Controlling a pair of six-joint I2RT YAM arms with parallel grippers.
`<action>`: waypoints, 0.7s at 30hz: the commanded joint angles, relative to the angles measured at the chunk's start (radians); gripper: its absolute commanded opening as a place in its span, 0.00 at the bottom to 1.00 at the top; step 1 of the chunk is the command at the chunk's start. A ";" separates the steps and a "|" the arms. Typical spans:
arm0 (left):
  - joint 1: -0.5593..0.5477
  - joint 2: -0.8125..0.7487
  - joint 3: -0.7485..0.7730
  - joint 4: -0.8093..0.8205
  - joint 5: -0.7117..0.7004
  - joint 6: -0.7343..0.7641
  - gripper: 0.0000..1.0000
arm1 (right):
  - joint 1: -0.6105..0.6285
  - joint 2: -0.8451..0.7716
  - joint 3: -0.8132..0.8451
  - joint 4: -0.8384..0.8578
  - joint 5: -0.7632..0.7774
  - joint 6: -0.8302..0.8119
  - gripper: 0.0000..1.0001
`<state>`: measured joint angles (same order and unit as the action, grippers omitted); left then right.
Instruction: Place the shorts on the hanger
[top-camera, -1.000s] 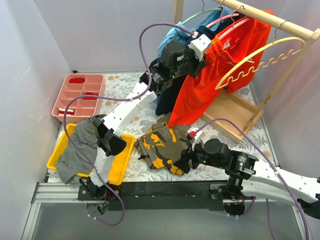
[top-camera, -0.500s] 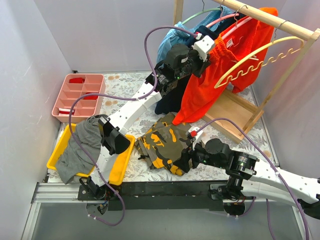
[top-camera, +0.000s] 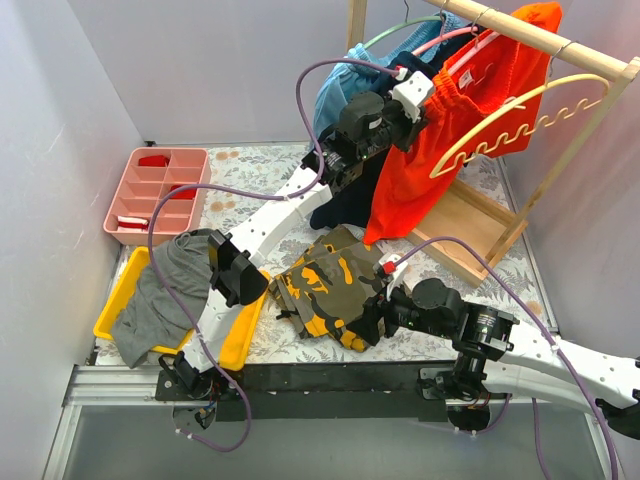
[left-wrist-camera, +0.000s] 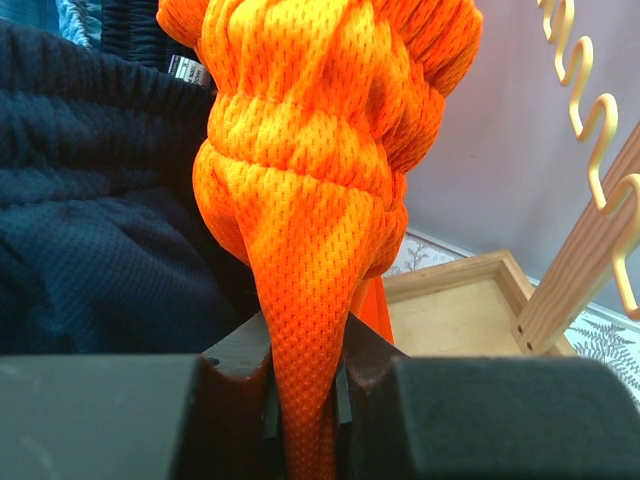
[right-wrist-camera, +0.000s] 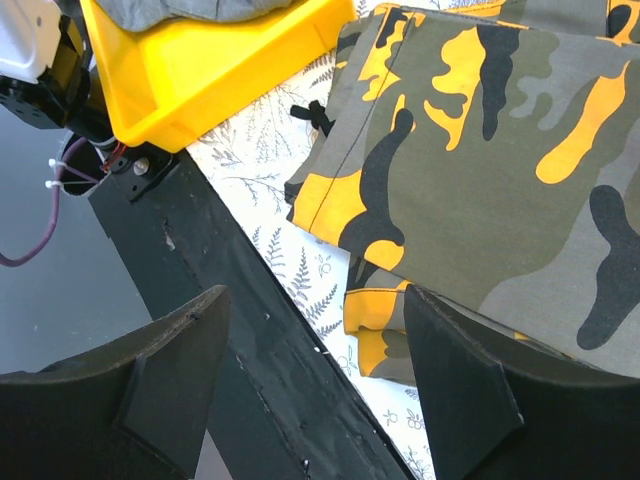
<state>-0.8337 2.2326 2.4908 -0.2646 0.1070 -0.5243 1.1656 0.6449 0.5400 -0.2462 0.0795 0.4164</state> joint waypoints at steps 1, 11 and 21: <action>-0.007 -0.034 0.069 0.177 -0.015 -0.011 0.00 | 0.005 -0.016 -0.012 0.062 0.013 0.012 0.77; -0.012 -0.018 0.074 0.205 -0.020 -0.028 0.00 | 0.005 -0.021 -0.020 0.070 0.008 0.016 0.76; -0.012 0.002 0.076 0.242 -0.012 -0.045 0.03 | 0.005 -0.024 -0.025 0.071 0.009 0.021 0.76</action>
<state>-0.8410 2.2669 2.4966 -0.1921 0.1009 -0.5587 1.1664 0.6342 0.5251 -0.2272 0.0792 0.4248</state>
